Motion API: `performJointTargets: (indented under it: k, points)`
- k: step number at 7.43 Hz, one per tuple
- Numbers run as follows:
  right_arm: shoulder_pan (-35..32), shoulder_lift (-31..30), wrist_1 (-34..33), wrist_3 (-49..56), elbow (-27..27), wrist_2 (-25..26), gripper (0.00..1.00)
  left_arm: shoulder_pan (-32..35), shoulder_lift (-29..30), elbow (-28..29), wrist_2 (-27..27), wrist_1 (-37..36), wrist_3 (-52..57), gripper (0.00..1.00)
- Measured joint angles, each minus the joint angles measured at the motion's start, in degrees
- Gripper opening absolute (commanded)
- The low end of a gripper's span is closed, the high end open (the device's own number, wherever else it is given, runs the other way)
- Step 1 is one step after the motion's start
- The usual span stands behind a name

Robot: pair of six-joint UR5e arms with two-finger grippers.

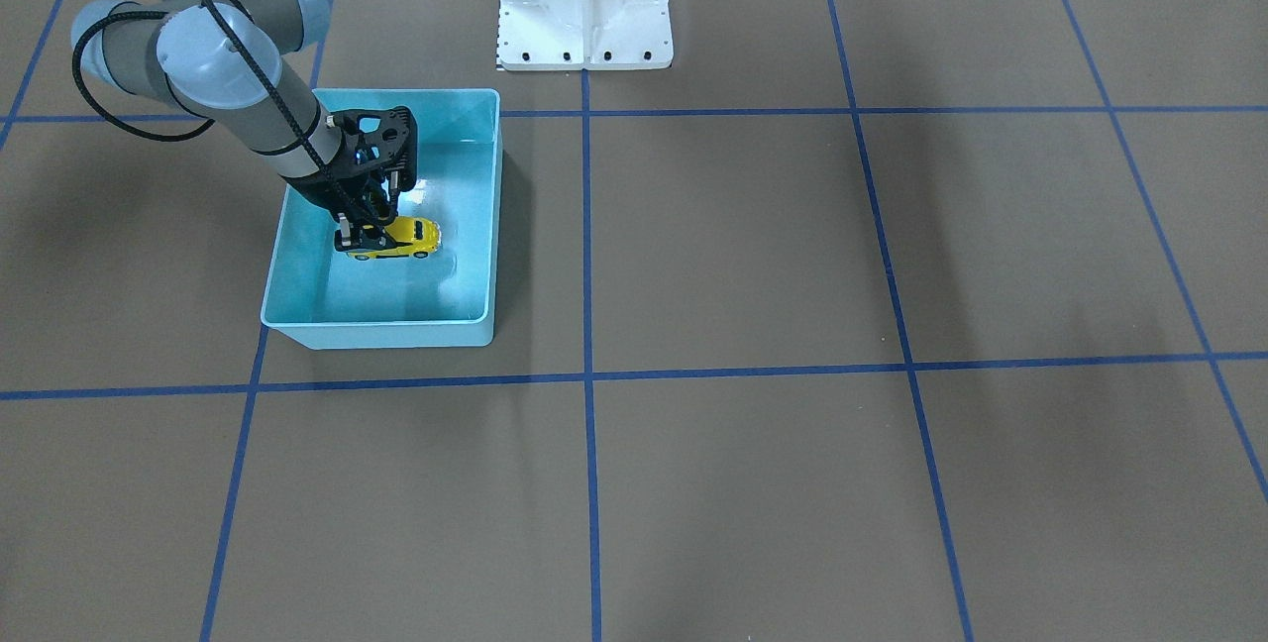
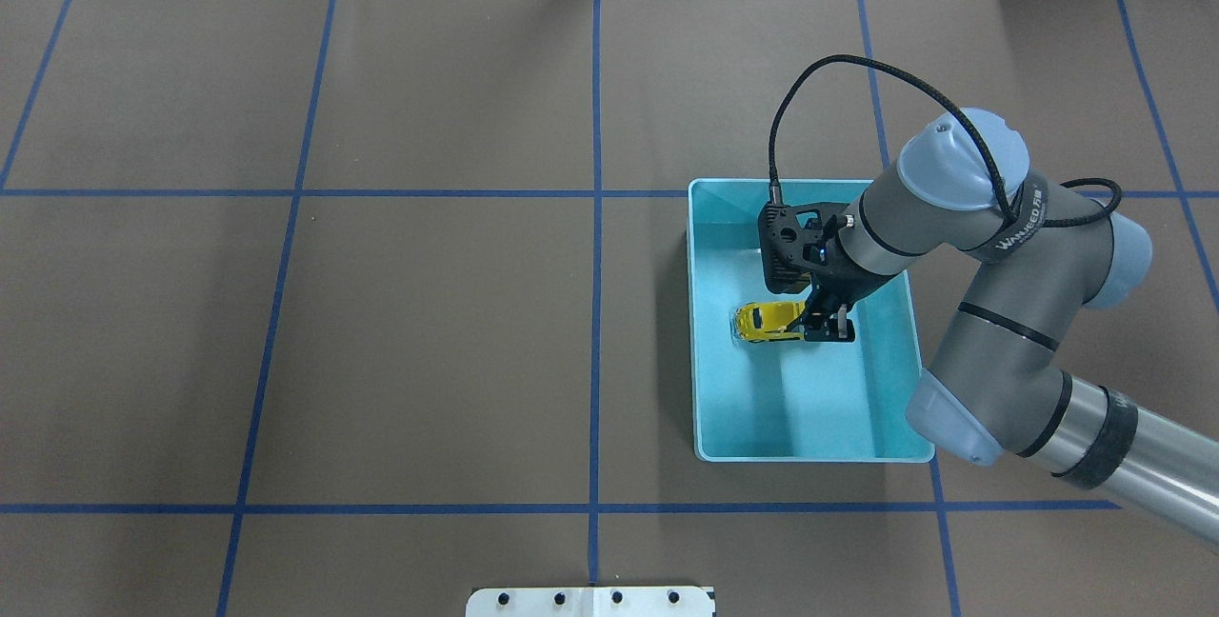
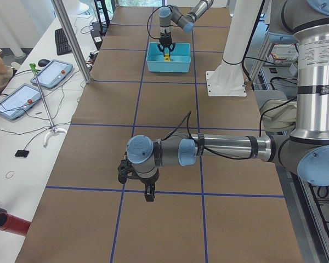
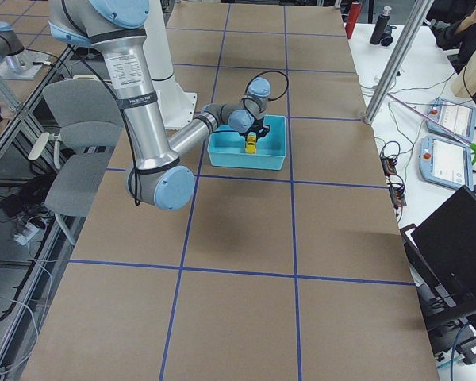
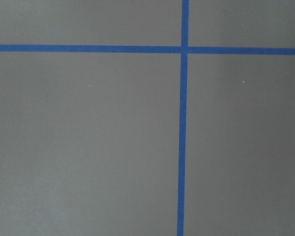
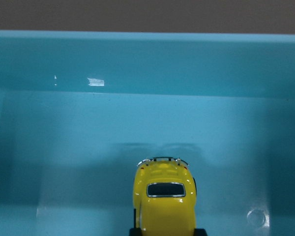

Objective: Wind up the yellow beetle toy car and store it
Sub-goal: 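Open the right gripper and withdraw it from the bin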

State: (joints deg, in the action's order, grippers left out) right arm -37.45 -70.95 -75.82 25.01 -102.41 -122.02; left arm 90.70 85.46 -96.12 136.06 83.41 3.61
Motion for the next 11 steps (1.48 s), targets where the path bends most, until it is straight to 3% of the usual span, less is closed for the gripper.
performJointTargets:
  k: [4,6,8,9,11]
  points:
    - [-1.2,-0.5,0.2,-0.3,-3.0,-0.2,1.00,0.0,0.0,0.0,0.1,0.0,0.0,1.00]
    - [-10.4,-0.1,-0.1,-2.9,-4.4,-3.8,1.00,0.0,0.0,0.0,0.0,0.0,0.0,1.00]
    - [-21.2,-0.3,-1.2,-19.9,-5.7,-7.0,1.00,0.0,0.0,0.0,0.0,0.0,0.0,1.00]
    - [-26.3,-0.3,-4.4,-27.7,-5.5,-7.3,1.00,0.0,0.0,0.0,0.0,0.0,0.0,1.00]
    - [-37.9,-0.1,-17.2,-33.1,-1.7,-7.4,1.00,0.0,0.0,0.0,0.1,0.0,0.0,1.00]
